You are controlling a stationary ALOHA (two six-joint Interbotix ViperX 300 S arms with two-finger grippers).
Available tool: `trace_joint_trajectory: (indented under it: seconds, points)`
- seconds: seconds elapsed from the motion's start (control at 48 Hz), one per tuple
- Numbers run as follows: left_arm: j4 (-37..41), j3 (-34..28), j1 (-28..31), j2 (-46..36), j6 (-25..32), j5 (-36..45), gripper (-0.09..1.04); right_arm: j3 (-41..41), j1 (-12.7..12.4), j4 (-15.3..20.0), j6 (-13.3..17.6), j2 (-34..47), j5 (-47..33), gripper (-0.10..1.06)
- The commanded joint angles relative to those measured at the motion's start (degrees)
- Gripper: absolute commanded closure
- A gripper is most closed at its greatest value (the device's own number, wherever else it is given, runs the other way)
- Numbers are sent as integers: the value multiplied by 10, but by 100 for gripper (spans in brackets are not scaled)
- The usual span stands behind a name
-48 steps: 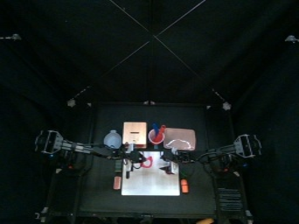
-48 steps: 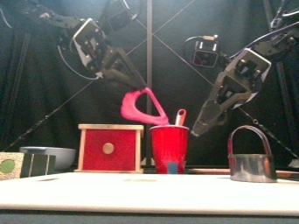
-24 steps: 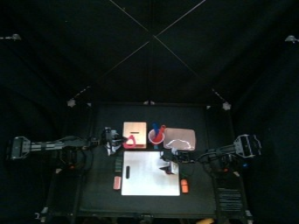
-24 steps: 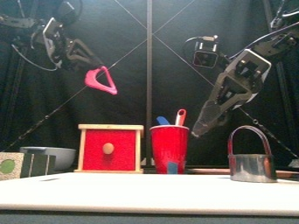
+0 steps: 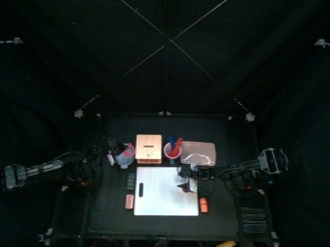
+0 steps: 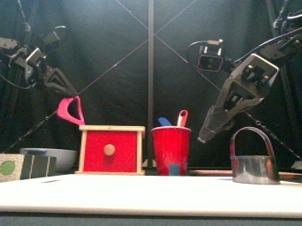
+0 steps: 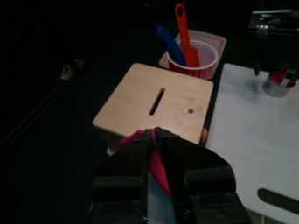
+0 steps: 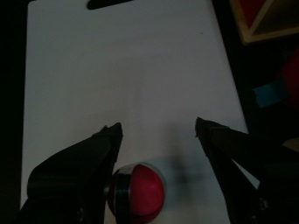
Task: Get the cutter from the drawer then cut the dough then place the extra dough in the bowl
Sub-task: Place the extra dough in the bowl
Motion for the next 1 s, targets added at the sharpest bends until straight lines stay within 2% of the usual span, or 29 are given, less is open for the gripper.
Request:
trace_joint_trajectory:
  seconds: [0.021, 0.292, 0.479, 0.708, 0.854, 1.0]
  points:
    - [-11, 3, 3, 1, 0, 11, 40, -4, -2, 0, 1, -9, -3, -1]
    - [-24, 27, 11, 3, -1, 21, 38, -8, -3, 0, 1, -8, -2, -1]
    - [-62, 30, 28, 3, -1, 23, 34, -9, -2, 1, 1, -6, -2, -1]
    - [-165, 33, 39, 3, 0, 25, 19, -9, -2, 5, 1, -6, -3, -1]
    - [-177, 36, 40, 3, -1, 22, 10, -8, -2, 6, 1, -6, -2, -1]
    - [-193, 37, 41, 3, -2, 17, 9, -10, -2, 6, 1, -6, -2, -1]
